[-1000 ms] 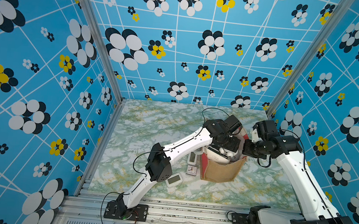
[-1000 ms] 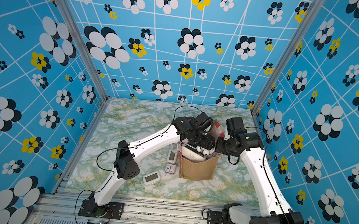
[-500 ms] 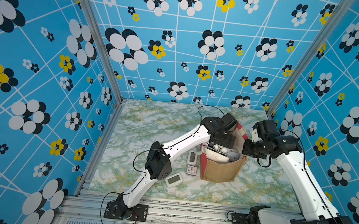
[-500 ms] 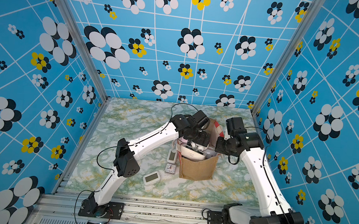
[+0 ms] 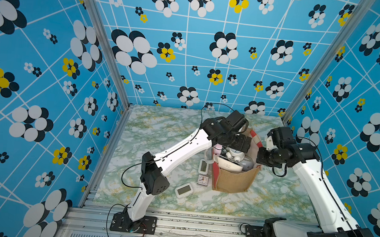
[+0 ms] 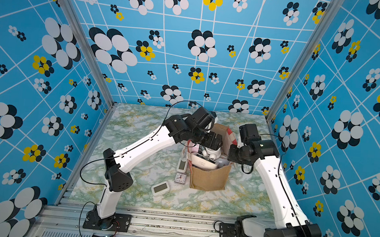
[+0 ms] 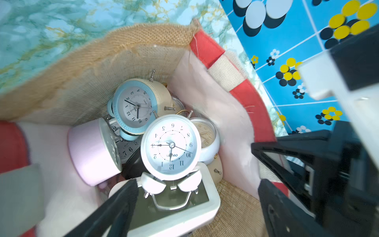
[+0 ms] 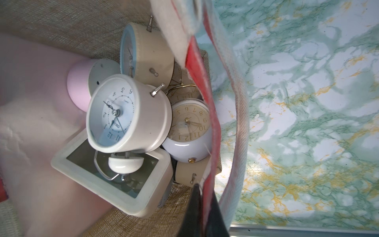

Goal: Put the alarm clock into the canvas bag
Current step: Place the alarm at the canvas bag, then pick up the alarm from the center of the board.

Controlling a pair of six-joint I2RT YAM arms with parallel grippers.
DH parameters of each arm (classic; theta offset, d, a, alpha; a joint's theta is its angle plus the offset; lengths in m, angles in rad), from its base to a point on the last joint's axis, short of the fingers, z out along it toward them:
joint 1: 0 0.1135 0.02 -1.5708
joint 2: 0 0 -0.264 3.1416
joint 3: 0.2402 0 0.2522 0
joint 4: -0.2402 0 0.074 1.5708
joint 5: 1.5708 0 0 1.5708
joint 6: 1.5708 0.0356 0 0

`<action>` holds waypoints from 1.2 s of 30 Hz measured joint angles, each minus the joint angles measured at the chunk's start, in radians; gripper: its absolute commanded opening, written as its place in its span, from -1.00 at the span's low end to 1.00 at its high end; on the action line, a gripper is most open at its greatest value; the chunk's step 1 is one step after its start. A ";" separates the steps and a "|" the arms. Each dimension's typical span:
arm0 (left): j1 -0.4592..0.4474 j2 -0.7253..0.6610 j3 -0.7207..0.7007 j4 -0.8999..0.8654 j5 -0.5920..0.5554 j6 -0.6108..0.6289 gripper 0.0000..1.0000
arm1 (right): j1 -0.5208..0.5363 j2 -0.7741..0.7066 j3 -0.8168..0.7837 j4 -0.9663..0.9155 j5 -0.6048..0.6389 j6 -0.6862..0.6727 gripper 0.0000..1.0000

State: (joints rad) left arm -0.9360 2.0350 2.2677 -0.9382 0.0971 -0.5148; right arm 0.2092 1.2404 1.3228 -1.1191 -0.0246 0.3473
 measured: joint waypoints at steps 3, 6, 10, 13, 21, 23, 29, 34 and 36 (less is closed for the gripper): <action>0.004 -0.082 -0.081 0.012 -0.016 0.009 0.75 | 0.000 0.002 0.002 -0.001 -0.001 -0.001 -1.00; 0.019 -0.166 -0.189 0.029 -0.040 0.011 0.70 | 0.000 0.002 0.002 -0.001 -0.002 -0.003 -1.00; 0.058 -0.280 -0.344 0.044 -0.074 0.010 0.62 | 0.000 0.003 0.002 -0.001 -0.003 -0.004 -1.00; 0.090 -0.362 -0.446 0.055 -0.094 0.005 0.59 | 0.000 0.003 0.002 0.000 -0.003 -0.004 -1.00; 0.169 -0.539 -0.690 0.068 -0.116 -0.031 0.54 | 0.000 0.003 0.002 0.000 -0.007 -0.014 -1.00; 0.185 -0.562 -0.748 0.077 -0.112 -0.045 0.55 | 0.000 0.003 0.002 0.000 -0.007 -0.015 -1.00; 0.230 -0.581 -0.929 0.126 -0.066 -0.077 0.54 | 0.000 0.003 0.002 0.000 -0.008 -0.015 -1.00; 0.255 -0.568 -1.048 0.213 0.013 -0.105 0.49 | 0.000 0.005 0.002 0.000 -0.008 -0.015 -1.00; 0.255 -0.540 -1.069 0.256 0.045 -0.112 0.46 | 0.000 0.005 0.002 0.000 -0.008 -0.015 -1.00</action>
State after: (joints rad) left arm -0.6807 1.4948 1.1992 -0.6827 0.1417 -0.6270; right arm 0.2092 1.2457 1.3251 -1.1187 -0.0322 0.3325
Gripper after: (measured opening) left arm 0.745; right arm 0.054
